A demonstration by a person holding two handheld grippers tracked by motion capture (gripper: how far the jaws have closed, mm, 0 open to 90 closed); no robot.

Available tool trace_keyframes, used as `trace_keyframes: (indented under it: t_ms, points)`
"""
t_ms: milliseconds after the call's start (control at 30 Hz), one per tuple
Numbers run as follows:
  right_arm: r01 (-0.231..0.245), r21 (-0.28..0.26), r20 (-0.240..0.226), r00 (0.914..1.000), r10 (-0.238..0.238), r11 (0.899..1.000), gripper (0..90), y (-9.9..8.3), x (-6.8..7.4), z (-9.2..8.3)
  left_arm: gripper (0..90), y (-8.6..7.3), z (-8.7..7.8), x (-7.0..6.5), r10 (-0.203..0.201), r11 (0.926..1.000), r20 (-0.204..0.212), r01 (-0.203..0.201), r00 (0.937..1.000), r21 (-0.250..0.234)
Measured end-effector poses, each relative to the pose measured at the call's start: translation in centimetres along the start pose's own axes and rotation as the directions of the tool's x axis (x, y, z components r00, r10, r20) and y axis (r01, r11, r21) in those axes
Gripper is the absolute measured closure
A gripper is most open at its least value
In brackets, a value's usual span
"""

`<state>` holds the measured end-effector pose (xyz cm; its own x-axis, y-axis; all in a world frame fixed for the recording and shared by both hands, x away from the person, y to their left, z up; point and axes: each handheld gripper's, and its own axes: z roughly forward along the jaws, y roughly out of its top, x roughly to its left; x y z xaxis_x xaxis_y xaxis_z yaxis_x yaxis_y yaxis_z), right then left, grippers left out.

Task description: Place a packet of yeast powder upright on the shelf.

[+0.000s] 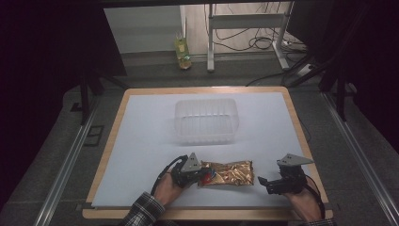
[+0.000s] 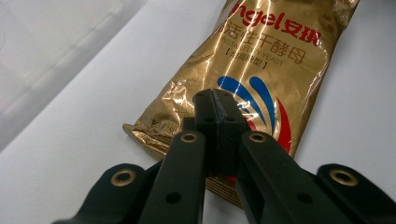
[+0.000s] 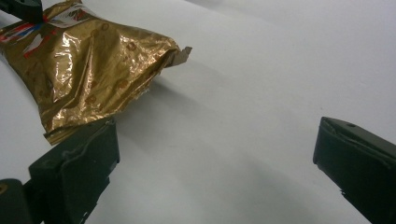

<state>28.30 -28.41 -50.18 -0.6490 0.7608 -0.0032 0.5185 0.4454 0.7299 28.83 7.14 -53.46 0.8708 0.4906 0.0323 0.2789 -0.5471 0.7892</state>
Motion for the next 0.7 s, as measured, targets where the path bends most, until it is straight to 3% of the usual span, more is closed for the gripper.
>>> trace_keyframes:
  t_ms: [233, 400, 700]
  points:
    - [-0.002, -0.005, -0.016, 0.9999, 0.002, 1.000, 0.6, 0.21, 0.34, -0.11, 89.6, -0.20, -0.09, 0.00, -0.003, 0.9999, -0.010, 0.003, 0.9999, 0.014]
    - [-0.014, 0.006, -0.040, 0.9991, 0.014, 1.000, 1.0, 0.37, 0.51, -0.10, 89.6, -0.96, 0.13, 0.23, -0.005, 0.9975, -0.026, 0.006, 0.9997, 0.071]
    - [-0.049, -0.002, -0.084, 0.9952, 0.049, 0.999, 2.0, 0.66, 0.50, 0.00, 89.6, -0.84, 0.18, 0.31, -0.019, 0.9969, -0.018, 0.020, 0.9997, 0.076]
